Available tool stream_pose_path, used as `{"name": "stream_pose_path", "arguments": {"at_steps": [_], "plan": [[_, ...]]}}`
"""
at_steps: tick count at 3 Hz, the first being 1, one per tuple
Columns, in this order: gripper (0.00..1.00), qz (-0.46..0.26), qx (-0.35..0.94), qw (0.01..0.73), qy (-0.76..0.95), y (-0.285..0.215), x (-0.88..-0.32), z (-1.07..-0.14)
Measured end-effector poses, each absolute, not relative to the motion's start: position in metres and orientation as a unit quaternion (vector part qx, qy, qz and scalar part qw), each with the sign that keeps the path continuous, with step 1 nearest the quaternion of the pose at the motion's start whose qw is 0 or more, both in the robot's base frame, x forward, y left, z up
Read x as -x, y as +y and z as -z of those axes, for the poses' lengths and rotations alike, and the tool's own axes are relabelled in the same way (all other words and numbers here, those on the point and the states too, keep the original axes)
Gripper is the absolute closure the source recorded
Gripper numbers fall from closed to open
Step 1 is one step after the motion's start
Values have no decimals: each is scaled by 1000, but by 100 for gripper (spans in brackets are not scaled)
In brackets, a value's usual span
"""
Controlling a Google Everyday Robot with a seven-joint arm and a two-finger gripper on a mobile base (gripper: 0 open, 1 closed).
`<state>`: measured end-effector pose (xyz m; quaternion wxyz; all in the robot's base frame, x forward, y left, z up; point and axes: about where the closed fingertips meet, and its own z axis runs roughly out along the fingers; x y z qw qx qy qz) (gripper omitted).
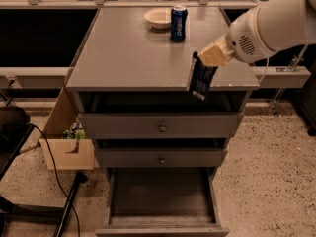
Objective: Place rxbar blueberry into bottom drawer
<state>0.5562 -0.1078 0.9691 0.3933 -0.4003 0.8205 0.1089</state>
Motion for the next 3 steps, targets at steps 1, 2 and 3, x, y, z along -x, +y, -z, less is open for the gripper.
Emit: {"name": "stream_pose_path", "arguments": {"at_steps": [1,2,3], "plan": [[100,-131,401,390,819,-108,-539,-943],[100,-147,403,387,816,-107,-527,-925],[100,-166,411,369,817,-103,-510,-888]]}}
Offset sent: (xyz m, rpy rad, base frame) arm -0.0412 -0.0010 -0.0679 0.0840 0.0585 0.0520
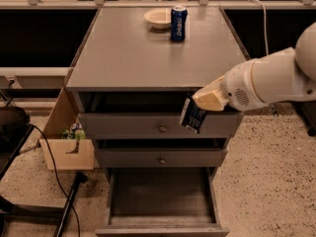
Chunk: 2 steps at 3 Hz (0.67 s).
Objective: Place rxbar blueberry into bottom drawer
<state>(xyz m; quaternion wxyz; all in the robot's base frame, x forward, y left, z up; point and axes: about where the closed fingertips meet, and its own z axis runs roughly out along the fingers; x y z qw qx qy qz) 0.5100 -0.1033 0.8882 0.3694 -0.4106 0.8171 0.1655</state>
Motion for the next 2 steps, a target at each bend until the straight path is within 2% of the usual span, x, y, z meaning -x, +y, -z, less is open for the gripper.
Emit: {"name": "stream_pose_path", "arguments": {"at_steps": [1,2], "plan": [[100,-186,420,344,819,-97,-494,-835],[100,-186,420,344,819,-97,-494,-834]]}}
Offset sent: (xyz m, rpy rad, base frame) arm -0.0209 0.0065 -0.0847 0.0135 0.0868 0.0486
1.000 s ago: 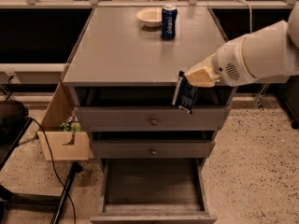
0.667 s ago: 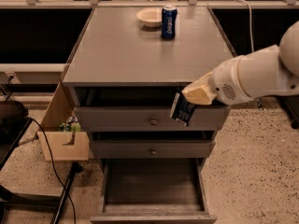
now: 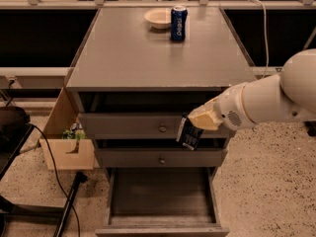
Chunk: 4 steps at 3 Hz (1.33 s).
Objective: Place rxbar blueberry into bottom drawer
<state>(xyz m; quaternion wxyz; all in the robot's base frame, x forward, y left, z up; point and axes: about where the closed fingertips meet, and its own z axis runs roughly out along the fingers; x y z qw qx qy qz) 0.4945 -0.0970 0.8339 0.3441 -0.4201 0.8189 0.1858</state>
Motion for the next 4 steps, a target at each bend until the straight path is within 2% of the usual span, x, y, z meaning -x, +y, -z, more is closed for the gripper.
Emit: {"name": "stream_pose_path", "arguments": {"at_steps": [4], "plan": [[100,-237,415,320,818,-77,-496,-726]]}}
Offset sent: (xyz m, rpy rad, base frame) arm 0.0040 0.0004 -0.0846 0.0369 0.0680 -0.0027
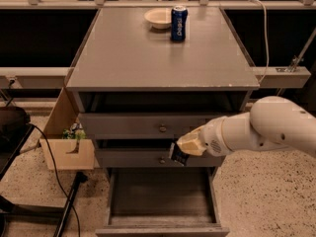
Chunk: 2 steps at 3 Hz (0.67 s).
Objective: Place rxbar blueberry into bottom drawer
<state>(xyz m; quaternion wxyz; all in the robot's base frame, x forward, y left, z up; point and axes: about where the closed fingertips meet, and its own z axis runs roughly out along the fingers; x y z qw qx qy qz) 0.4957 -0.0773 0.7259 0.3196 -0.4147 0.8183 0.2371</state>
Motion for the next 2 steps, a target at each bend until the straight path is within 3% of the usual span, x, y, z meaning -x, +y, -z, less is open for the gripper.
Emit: {"name": "stream_pose_path", "arguments": {"at_steps": [2], "plan": [[100,-284,414,321,803,-55,-490,-666]]}}
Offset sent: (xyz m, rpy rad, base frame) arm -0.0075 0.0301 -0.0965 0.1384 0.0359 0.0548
